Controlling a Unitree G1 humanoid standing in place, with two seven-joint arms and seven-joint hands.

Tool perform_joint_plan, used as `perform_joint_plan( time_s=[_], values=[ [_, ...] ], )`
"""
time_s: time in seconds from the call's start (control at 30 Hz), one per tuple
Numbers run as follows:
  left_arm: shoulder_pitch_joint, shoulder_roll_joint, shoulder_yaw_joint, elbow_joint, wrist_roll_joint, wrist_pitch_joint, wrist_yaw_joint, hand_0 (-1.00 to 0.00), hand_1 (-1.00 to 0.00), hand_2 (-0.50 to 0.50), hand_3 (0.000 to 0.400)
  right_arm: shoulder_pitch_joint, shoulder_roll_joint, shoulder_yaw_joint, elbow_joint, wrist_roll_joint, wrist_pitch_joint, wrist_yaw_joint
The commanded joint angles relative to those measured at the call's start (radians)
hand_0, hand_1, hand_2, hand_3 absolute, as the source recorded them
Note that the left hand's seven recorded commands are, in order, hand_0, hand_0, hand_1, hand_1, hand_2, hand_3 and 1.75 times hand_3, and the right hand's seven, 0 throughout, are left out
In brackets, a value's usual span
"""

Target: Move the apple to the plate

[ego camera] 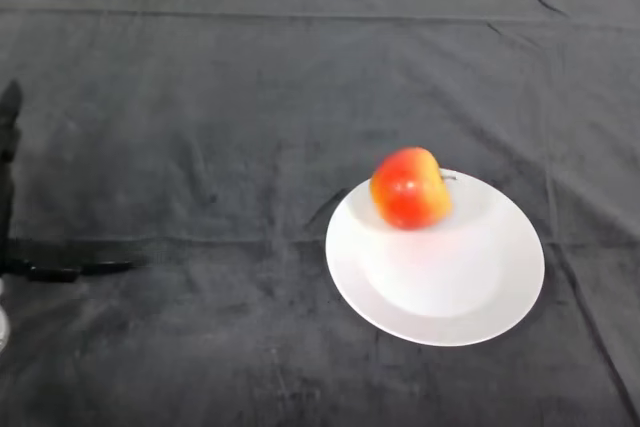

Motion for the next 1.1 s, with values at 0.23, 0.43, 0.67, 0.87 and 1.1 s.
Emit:
perform_joint_plan(
  time_s=[0.23,0.43,0.67,0.87,1.1],
  values=[
    [0.052,0.064,0.112,0.039,-0.064,0.067,0.011,0.0,0.0,0.0,0.0,0.044,0.036,0.0129,0.023,0.0035,0.008,-0.0041],
    [0.081,0.099,0.183,0.046,-0.103,0.105,0.009,0.0,0.0,0.0,0.0,0.044,0.036,0.0128,0.022,0.0037,0.008,-0.004],
    [0.105,0.128,0.252,0.054,-0.134,0.149,0.027,0.0,0.0,0.0,0.0,0.044,0.036,0.0127,0.021,0.0038,0.008,-0.0039],
    [0.132,0.148,0.303,0.059,-0.152,0.18,0.046,0.0,0.0,0.0,0.0,0.044,0.036,0.0127,0.021,0.0039,0.009,-0.0038],
    [0.165,0.174,0.357,0.067,-0.168,0.216,0.075,0.0,0.0,0.0,0.0,0.045,0.036,0.0126,0.021,0.0039,0.009,-0.0037]
  ],
)
